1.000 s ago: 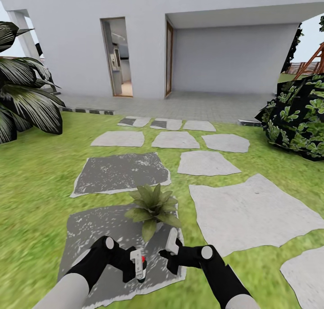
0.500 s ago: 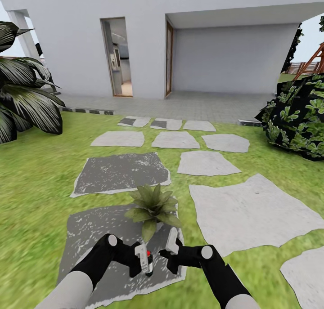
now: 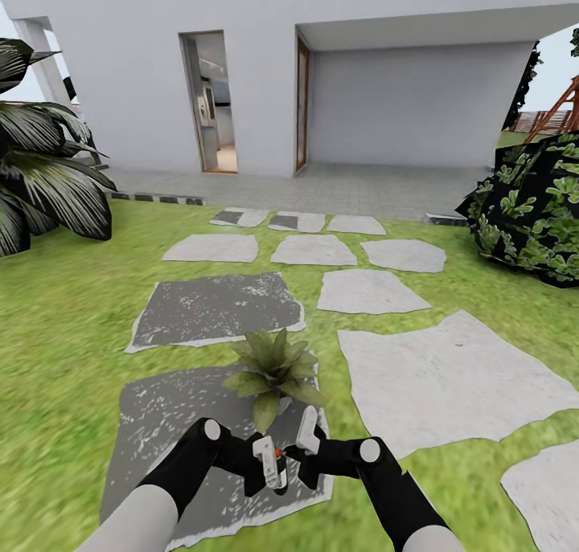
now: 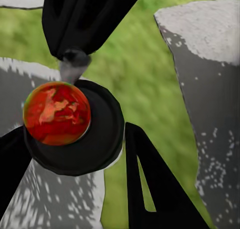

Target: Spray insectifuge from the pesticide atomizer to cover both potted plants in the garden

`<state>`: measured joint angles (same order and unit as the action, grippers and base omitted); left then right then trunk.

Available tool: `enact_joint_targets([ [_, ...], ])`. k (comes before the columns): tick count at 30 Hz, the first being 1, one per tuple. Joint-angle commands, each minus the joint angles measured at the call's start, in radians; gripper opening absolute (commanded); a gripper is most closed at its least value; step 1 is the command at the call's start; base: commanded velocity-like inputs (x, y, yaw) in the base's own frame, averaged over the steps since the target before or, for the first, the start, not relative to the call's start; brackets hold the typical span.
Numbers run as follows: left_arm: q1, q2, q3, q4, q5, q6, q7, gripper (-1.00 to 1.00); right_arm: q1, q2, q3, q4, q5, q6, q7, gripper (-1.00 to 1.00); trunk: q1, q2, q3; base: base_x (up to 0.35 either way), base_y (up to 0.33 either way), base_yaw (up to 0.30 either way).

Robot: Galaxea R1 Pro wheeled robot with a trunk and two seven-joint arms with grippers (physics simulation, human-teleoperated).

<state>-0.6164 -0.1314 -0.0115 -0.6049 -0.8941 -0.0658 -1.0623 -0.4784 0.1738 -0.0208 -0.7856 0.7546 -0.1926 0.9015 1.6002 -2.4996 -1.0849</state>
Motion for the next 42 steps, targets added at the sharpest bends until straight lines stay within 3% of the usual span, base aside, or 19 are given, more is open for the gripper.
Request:
enact_joint_targets([
  [1,0.000,0.000,0.001,-0.001,-0.007,-0.007,-0.002,-1.00,0.000,0.001,-0.002,-0.001,0.009,-0.007,0.002,-1.00,0.000,0.000,-0.001,0.000,0.000,0.000],
  [12,0.001,0.015,0.000,0.012,-0.009,-0.013,-0.002,-1.00,-0.001,0.001,-0.002,-0.001,0.009,-0.007,0.002,-1.00,0.000,0.000,-0.001,0.000,0.000,0.000],
  [14,0.005,0.044,0.001,0.013,-0.016,-0.016,-0.002,-1.00,0.000,0.001,-0.002,-0.001,0.009,-0.007,0.002,-1.00,0.000,0.000,-0.001,0.000,0.000,0.000],
  [21,0.015,0.198,0.002,0.014,-0.021,-0.018,-0.004,-1.00,-0.001,0.001,-0.004,0.004,0.011,-0.007,0.002,-1.00,0.000,0.000,-0.001,0.000,0.000,0.000],
  [22,0.015,0.217,0.002,0.014,-0.018,-0.018,-0.004,-1.00,-0.001,0.001,-0.005,0.006,0.011,-0.007,0.002,1.00,0.000,0.000,-0.001,0.000,0.000,0.000],
  [26,0.015,0.269,0.007,0.013,-0.010,-0.014,-0.004,-1.00,-0.001,0.001,-0.011,0.006,0.013,-0.008,-0.002,1.00,0.000,0.000,-0.001,0.000,0.000,0.000],
  [28,0.015,0.283,0.044,0.013,-0.010,-0.008,-0.002,-1.00,-0.001,0.001,-0.015,0.009,0.017,-0.009,-0.033,1.00,0.000,0.000,-0.001,0.000,0.000,0.000],
  [29,0.014,0.286,0.069,0.013,-0.010,-0.006,-0.002,-1.00,-0.001,0.001,-0.015,0.012,0.018,-0.009,-0.056,1.00,0.000,0.000,-0.001,0.000,0.000,0.000],
  [30,0.013,0.288,0.117,0.013,-0.011,-0.002,0.001,-1.00,-0.001,-0.015,-0.015,0.024,0.019,-0.010,-0.104,1.00,0.000,0.000,-0.001,0.000,0.000,0.000],
  [32,0.007,0.290,0.203,0.014,-0.017,0.002,0.009,-1.00,0.000,-0.067,-0.015,0.083,0.016,-0.011,-0.200,1.00,0.000,0.000,-0.001,0.000,0.000,0.000],
  [35,0.000,0.291,0.263,0.013,-0.022,0.027,0.012,-1.00,0.000,-0.126,-0.037,0.218,0.014,-0.012,-0.367,1.00,0.000,0.000,-0.001,0.000,0.000,0.000],
  [37,-0.002,0.291,0.273,0.007,-0.023,0.101,0.013,-1.00,0.000,-0.172,-0.098,0.346,0.013,-0.014,-0.521,1.00,0.000,0.000,-0.001,0.000,0.000,0.000],
  [38,-0.003,0.291,0.274,0.004,-0.024,0.150,0.013,-1.00,0.000,-0.190,-0.147,0.415,0.013,-0.014,-0.614,1.00,0.000,0.000,-0.001,0.000,0.000,0.000],
  [42,-0.003,0.290,0.270,-0.001,-0.026,0.253,0.009,-1.00,0.003,-0.213,-0.308,0.577,0.013,-0.016,-0.908,1.00,0.000,0.000,-0.001,0.000,0.000,0.000],
])
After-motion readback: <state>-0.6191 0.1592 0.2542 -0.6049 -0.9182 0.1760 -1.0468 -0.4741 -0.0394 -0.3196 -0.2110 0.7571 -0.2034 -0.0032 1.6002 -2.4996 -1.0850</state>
